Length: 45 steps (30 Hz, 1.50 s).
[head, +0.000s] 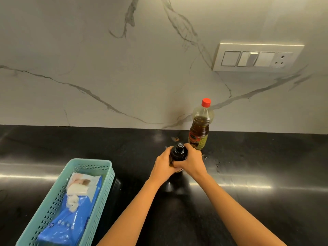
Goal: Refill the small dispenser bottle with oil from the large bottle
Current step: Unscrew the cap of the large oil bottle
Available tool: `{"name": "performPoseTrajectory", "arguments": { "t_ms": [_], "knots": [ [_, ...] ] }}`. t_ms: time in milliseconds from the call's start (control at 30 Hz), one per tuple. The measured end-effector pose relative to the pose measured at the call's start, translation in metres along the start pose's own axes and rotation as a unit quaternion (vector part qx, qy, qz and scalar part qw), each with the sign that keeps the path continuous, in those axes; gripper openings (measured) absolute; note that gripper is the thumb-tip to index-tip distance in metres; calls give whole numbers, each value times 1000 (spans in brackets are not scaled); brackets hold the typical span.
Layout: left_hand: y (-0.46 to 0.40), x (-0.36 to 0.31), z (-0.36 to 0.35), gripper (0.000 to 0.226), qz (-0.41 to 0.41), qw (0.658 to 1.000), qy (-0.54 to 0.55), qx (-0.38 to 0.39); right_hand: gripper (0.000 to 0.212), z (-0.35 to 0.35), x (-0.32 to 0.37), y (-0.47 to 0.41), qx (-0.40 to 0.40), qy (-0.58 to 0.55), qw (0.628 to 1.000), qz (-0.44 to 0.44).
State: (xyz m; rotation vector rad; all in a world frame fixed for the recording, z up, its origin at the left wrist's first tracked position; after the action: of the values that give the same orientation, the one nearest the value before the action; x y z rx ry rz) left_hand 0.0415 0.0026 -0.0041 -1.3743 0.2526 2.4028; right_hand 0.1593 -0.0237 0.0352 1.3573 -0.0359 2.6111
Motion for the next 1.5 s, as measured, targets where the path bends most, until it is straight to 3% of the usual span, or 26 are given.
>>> {"name": "performPoseTrajectory", "arguments": {
  "t_ms": [467, 967, 1067, 1133, 1200, 1367, 1500],
  "knots": [
    [130, 7, -30, 73, 24, 999, 39, 13, 61, -22, -22, 126, 34, 2, 998, -52],
    [152, 4, -28, 73, 8, 999, 39, 36, 52, -40, -31, 147, 25, -12, 999, -35],
    [151, 6, -26, 90, 32, 996, 34, 81, 77, -37, -33, 147, 68, -12, 997, -31],
    [146, 9, -19, 121, 58, 989, 2, 135, 104, -25, -38, 145, 119, -12, 991, -51],
    [134, 3, -3, 138, 60, 985, -19, 161, 110, -3, -44, 136, 130, -15, 989, -68],
    [65, -54, 27, 113, 16, 993, 19, 117, 82, 71, -51, 77, -27, -67, 993, -91],
    [-16, -88, 9, 97, 15, 997, 51, 58, 74, 107, -45, 19, -112, -103, 986, -65]
  ]
}}
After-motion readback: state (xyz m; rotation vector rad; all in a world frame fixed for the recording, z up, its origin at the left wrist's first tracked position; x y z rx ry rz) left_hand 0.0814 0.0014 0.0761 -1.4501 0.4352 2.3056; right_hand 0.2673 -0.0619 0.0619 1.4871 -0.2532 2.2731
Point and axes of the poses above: each hand's wrist, its own y-axis away from the middle knuckle, its own z-axis out of the back of the hand, x = y × z, the point moved 7 cm from there along -y, towards the middle knuckle, and after that the axes turned 2 degrees about x, right-handed, at the moved point
